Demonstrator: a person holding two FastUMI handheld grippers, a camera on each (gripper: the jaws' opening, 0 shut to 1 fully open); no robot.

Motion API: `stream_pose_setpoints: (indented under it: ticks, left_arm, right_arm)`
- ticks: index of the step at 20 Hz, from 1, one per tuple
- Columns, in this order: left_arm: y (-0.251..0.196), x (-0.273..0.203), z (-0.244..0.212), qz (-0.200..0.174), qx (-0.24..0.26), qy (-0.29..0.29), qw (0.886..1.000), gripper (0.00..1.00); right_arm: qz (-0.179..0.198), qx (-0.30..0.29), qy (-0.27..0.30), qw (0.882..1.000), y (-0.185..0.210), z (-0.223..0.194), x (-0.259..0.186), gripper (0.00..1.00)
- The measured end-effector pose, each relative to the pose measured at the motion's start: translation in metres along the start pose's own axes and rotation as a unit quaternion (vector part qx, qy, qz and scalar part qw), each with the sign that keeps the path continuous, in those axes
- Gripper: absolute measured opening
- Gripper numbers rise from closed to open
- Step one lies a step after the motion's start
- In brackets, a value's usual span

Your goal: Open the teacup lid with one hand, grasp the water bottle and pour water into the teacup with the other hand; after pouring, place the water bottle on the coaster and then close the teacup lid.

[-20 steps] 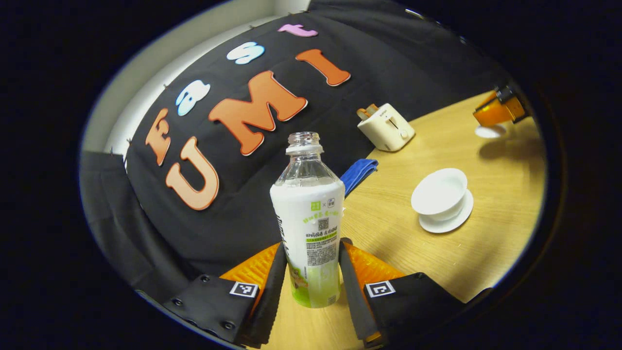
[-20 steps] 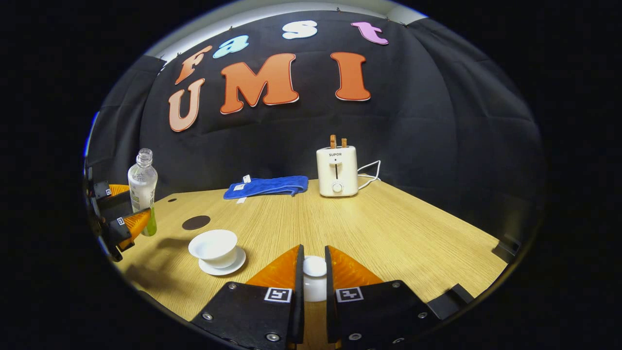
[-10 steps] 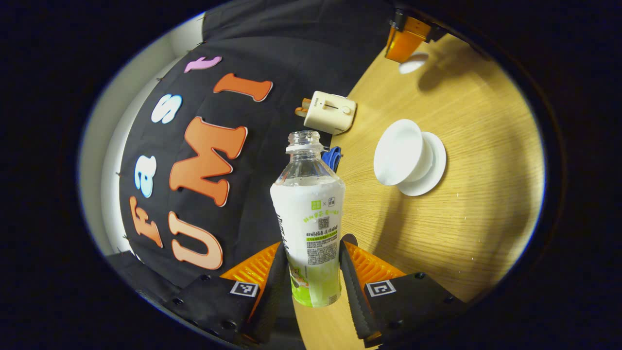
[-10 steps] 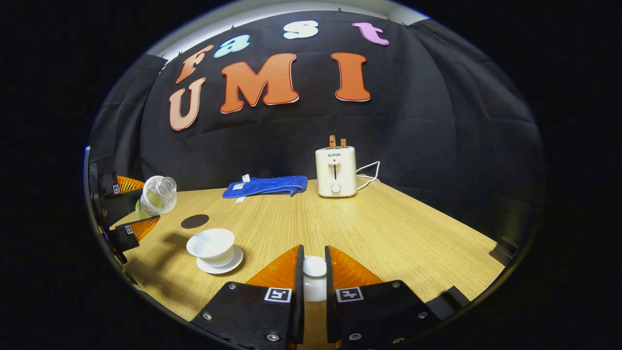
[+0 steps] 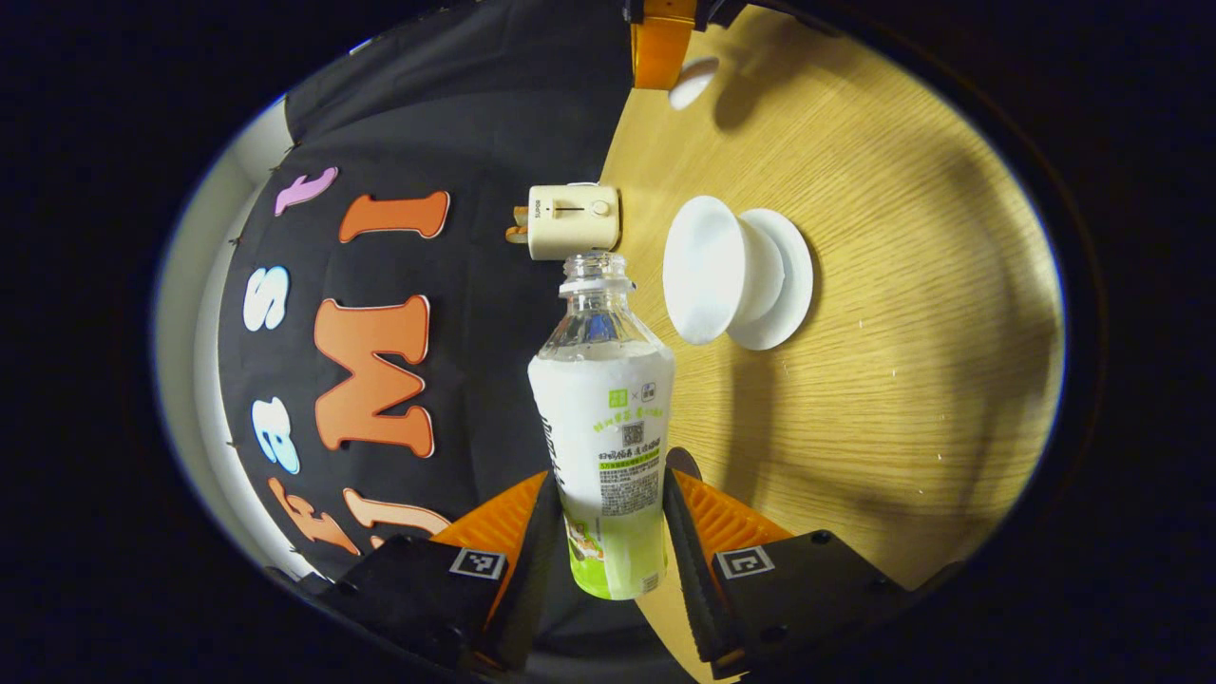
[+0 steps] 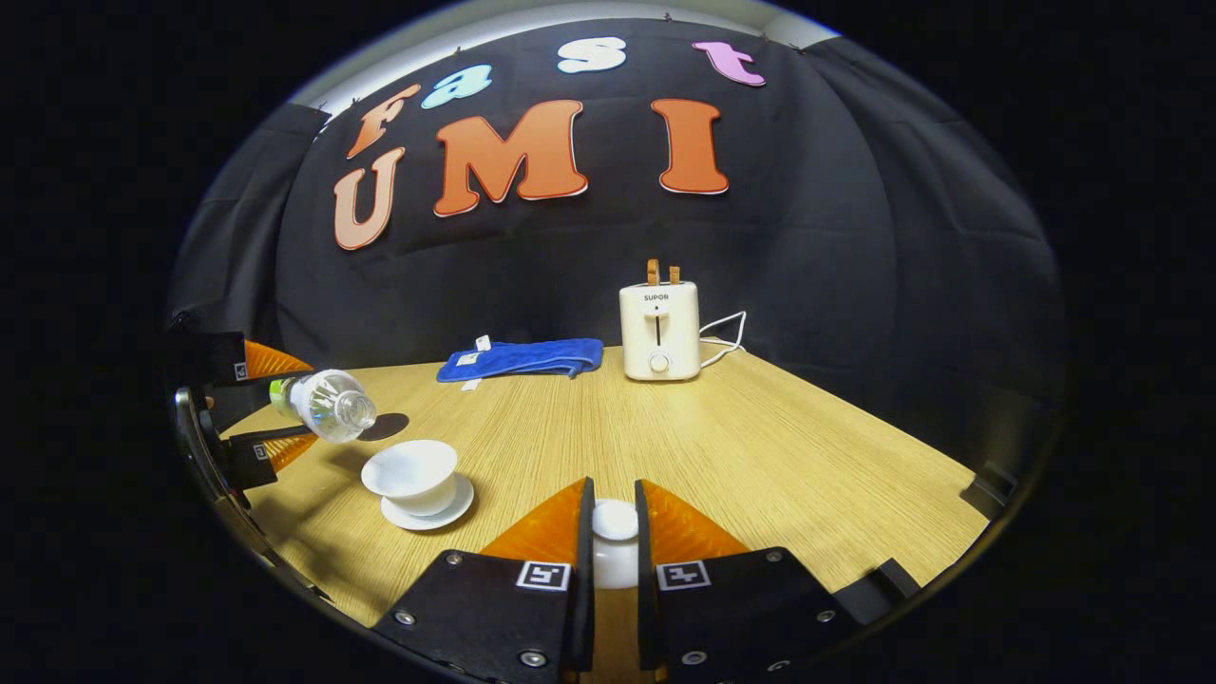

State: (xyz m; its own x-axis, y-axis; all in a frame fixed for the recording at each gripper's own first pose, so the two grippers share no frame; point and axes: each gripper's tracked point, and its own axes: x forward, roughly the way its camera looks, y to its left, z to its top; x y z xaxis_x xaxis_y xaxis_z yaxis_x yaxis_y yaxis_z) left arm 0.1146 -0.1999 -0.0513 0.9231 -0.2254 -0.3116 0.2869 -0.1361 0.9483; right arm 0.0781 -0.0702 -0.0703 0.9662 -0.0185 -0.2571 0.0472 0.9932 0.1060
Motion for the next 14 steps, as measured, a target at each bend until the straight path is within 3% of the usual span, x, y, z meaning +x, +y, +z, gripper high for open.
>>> stream_pose_setpoints:
  ticks: [4, 5, 8, 10, 13, 14]
  left_arm:
    - [0.006, 0.003, -0.001, 0.003, 0.044, 0.008, 0.999, 0.65]
    - [0.007, 0.003, 0.002, 0.004, 0.055, 0.004, 0.998, 0.66]
    - [0.012, 0.008, 0.0, -0.001, 0.1, 0.006, 0.995, 0.64]
    - [0.016, 0.019, 0.0, -0.005, 0.121, 0.01, 0.993, 0.7]
    - [0.02, 0.019, -0.003, -0.006, 0.148, 0.016, 0.989, 0.64]
    - [0.02, 0.018, -0.003, -0.006, 0.153, 0.017, 0.988, 0.66]
  right_arm:
    - [0.002, 0.001, -0.004, 1.0, 0.0, 0.002, -0.002, 0.14]
    - [0.003, 0.002, -0.005, 1.0, 0.0, 0.002, -0.001, 0.19]
    - [0.005, 0.003, -0.005, 1.0, 0.0, 0.002, 0.0, 0.19]
    - [0.006, 0.002, -0.005, 1.0, 0.0, 0.001, -0.001, 0.19]
    - [0.006, 0.001, -0.006, 1.0, 0.0, 0.001, -0.001, 0.19]
    - [0.006, 0.002, -0.006, 1.0, 0.0, 0.002, -0.001, 0.19]
